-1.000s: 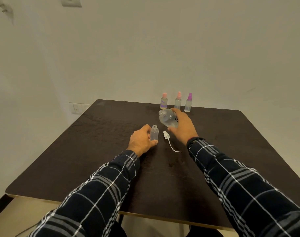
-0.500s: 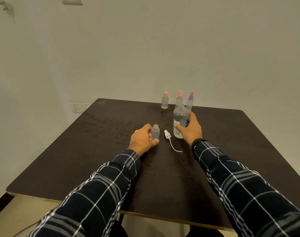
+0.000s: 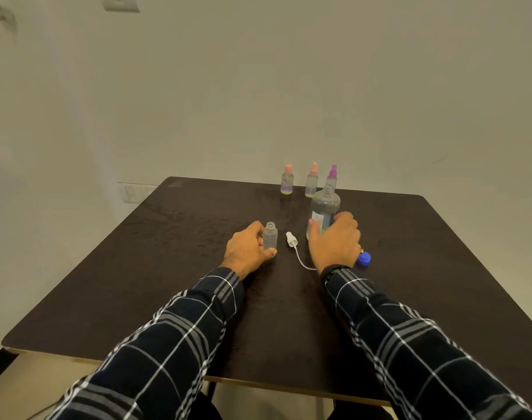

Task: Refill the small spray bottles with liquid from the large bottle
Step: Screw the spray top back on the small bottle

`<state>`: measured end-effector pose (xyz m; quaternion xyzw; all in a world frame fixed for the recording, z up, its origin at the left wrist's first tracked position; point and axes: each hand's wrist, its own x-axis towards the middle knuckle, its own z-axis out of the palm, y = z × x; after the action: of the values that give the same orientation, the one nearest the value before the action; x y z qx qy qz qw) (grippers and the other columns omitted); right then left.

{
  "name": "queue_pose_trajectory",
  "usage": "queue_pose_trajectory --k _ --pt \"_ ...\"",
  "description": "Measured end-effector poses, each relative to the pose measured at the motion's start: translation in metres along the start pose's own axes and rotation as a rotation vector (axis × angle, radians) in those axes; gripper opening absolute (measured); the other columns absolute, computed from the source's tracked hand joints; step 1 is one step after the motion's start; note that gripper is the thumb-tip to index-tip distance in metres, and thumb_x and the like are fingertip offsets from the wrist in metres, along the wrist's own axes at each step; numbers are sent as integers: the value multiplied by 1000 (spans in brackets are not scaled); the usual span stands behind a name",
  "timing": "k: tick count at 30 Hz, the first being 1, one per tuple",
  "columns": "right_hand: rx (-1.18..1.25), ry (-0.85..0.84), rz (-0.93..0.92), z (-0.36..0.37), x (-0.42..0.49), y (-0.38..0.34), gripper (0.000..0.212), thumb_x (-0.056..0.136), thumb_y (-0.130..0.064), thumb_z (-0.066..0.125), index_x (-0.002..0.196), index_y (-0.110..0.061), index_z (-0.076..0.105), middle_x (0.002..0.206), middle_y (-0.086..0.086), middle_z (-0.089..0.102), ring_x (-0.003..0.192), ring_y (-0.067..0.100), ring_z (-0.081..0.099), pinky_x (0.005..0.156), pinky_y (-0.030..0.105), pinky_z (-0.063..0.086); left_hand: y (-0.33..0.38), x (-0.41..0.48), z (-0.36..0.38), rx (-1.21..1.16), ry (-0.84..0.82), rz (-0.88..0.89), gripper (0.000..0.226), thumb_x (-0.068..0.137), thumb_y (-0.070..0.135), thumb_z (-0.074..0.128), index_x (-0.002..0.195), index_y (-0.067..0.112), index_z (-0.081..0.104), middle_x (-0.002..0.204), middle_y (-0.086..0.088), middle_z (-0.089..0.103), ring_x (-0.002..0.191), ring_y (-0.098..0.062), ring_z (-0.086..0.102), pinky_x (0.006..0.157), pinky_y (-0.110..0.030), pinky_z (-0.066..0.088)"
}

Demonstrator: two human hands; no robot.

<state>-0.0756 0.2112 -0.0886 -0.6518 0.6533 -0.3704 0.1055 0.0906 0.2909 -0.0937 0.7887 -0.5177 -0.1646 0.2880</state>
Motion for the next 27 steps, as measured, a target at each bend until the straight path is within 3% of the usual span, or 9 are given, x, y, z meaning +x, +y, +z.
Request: queue_pose_trajectory --k 3,6,17,20,24,27 --pt "-97 -185 -227 8 -20 -12 27 97 -49 51 100 -23 56 95 0 65 87 20 64 74 39 54 0 -1 0 -13 14 -10 37 82 38 80 106 27 53 91 10 62 93 -17 64 84 -35 53" --pt "-301 -243 -396 16 -25 -17 33 100 -44 47 120 -19 57 115 4 61 99 25 65 75 39 53 1 0 0 -17 -3 -15 38 83 37 79 108 27 53 103 6 65 99 -19 64 86 -35 52" --pt "-401 -336 -331 25 -15 -21 33 96 -42 58 118 -18 61 112 7 66 105 26 63 81 40 54 -1 2 0 -13 -7 -3 39 83 37 79 110 27 52 103 6 64 98 -18 63 90 -37 54" --pt "-230 -299 -322 25 -13 -21 29 96 -36 59 119 -19 61 112 6 67 106 26 63 84 41 55 0 1 0 -7 -4 -8 41 83 38 80 111 27 53 107 4 66 99 -19 64 89 -36 54" --pt "160 -277 -393 22 -8 -26 37 99 -24 57 134 -16 58 124 6 64 114 23 59 99 37 49 2 0 -1 -4 -8 -16 41 81 39 80 109 28 52 110 2 68 100 -21 65 90 -40 55" --pt "459 -222 -421 14 -12 -29 30 100 -30 55 128 -20 62 111 -4 68 101 9 62 90 31 53 3 -2 -2 -10 -25 -24 42 82 38 80 112 27 52 115 0 67 103 -22 65 92 -40 54"
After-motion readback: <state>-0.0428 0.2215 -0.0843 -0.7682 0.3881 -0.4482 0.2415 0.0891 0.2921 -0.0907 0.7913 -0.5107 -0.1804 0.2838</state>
